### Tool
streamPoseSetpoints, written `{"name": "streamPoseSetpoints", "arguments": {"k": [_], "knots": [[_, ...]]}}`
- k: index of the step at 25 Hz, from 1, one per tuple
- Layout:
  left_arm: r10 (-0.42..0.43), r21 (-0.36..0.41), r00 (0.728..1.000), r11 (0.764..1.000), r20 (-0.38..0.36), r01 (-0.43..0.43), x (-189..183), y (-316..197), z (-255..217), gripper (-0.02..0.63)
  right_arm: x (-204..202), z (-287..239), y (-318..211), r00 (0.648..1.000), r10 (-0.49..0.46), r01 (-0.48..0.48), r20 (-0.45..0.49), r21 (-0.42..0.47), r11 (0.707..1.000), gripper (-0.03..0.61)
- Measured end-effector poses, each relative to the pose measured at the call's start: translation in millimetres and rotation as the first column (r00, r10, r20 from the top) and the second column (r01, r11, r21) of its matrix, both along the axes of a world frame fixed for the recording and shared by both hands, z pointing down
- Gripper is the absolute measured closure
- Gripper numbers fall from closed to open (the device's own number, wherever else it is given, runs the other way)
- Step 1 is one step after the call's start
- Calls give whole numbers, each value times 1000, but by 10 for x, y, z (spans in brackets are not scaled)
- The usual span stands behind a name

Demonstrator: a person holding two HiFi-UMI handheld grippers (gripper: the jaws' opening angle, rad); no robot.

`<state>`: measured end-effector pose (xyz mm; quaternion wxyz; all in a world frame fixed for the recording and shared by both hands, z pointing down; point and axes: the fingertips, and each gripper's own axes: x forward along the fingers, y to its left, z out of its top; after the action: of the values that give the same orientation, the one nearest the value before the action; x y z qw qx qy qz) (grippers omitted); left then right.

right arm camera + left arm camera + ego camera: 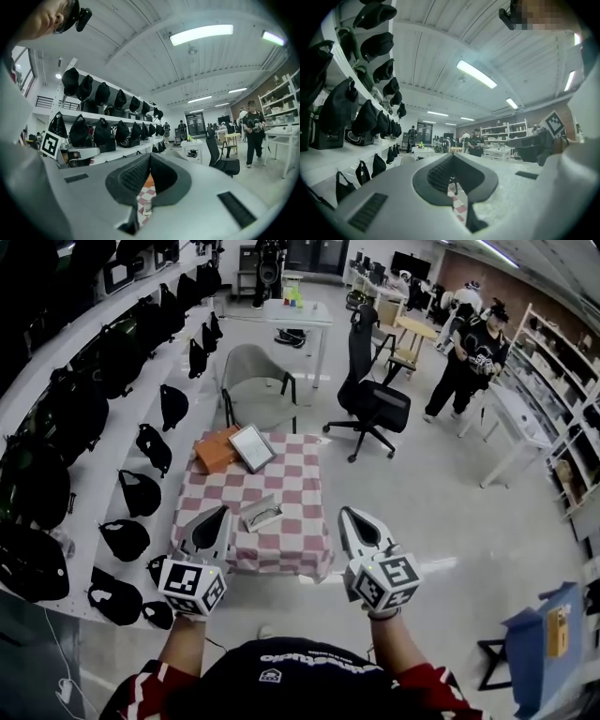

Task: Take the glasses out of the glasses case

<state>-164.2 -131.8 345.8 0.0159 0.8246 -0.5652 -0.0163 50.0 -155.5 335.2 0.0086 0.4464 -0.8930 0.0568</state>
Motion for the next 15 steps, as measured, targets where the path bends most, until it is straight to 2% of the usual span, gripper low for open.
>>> {"name": "streamPoseSetpoints", "arguments": {"k": [8, 13, 15], "knots": [[52, -12, 998, 999, -32, -52, -290, -206, 139, 609, -348, 11, -109, 999, 31, -31, -33, -1, 1000, 584], [57, -24, 993, 998, -100, -60, -389, -262, 204, 609, -459, 77, -141, 998, 28, -28, -55, -9, 1000, 584], [66, -19, 993, 997, -99, -69, -408, -290, 216, 609, -484, 89, -167, 998, 28, -29, -58, -10, 1000, 584]]}}
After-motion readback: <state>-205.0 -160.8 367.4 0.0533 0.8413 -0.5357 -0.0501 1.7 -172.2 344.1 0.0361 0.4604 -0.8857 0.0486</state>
